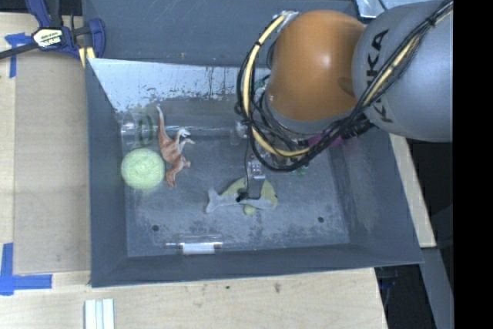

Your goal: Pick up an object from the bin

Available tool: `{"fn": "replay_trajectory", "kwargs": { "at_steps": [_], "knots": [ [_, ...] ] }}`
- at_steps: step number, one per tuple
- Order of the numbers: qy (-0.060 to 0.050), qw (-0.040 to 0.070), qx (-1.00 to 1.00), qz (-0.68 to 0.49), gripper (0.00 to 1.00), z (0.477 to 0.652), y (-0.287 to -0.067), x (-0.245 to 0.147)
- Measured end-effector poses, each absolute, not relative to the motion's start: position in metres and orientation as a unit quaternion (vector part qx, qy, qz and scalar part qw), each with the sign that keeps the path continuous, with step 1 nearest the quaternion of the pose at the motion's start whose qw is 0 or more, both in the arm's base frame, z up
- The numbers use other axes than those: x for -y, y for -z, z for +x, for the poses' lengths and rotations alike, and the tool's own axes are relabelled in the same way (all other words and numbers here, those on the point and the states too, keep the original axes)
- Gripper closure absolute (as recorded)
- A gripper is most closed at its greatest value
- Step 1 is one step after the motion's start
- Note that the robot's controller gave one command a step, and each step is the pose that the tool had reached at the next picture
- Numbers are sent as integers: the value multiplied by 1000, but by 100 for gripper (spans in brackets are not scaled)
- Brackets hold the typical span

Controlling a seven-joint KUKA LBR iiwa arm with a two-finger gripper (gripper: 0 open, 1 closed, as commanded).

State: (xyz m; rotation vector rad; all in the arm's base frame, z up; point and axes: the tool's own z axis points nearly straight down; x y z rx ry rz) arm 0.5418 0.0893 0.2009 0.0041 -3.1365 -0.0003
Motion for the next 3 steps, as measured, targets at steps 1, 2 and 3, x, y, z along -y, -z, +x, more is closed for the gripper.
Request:
{"fn": "replay_trajectory", "kwargs": {
  "at_steps": [1, 2, 3],
  "knots": [
    [0, -2, 1000, 0, 0, 544, -205, -89],
    [0, -4, 999, 44, 0, 547, -148, -85],
    [0, 0, 998, 57, 0, 545, -92, -84]
  ]
}}
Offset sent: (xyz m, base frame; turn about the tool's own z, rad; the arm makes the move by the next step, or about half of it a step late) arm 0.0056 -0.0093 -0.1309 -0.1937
